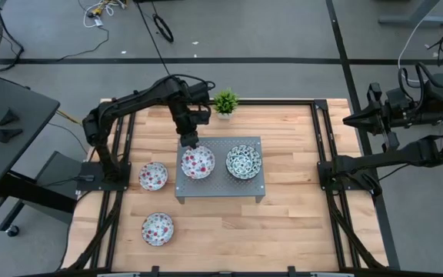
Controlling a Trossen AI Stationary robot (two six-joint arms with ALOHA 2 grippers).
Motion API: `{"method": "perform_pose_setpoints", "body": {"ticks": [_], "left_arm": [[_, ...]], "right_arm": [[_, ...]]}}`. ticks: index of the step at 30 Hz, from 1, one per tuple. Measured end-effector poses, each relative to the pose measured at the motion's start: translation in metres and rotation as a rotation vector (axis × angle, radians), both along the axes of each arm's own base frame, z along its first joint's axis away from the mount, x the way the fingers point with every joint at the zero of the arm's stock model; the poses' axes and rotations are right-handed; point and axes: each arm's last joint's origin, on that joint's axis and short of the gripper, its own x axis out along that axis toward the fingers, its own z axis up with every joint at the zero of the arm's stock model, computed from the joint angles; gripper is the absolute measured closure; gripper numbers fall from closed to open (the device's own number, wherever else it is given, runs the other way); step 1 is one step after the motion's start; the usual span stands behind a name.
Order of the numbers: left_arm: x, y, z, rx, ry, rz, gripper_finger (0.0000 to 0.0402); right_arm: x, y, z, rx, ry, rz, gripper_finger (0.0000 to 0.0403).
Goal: Pick & Place Mini bowls
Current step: Put the top red patterned bowl on the shelf
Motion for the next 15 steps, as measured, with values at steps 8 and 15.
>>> {"method": "perform_pose_setpoints", "body": {"ticks": [8,15], "left_arm": [[0.0043,0.0019,-0.0069,-0.014,0.016,-0.008,0.0400],[0.0054,0.0025,-0.0087,-0.013,0.017,-0.014,0.0400]], "right_arm": [[0.0000,0.0000,0.0000,0.000,0.000,0.000,0.0373],[0.0000,0.0000,0.0000,0.000,0.000,0.000,0.0373]]}}
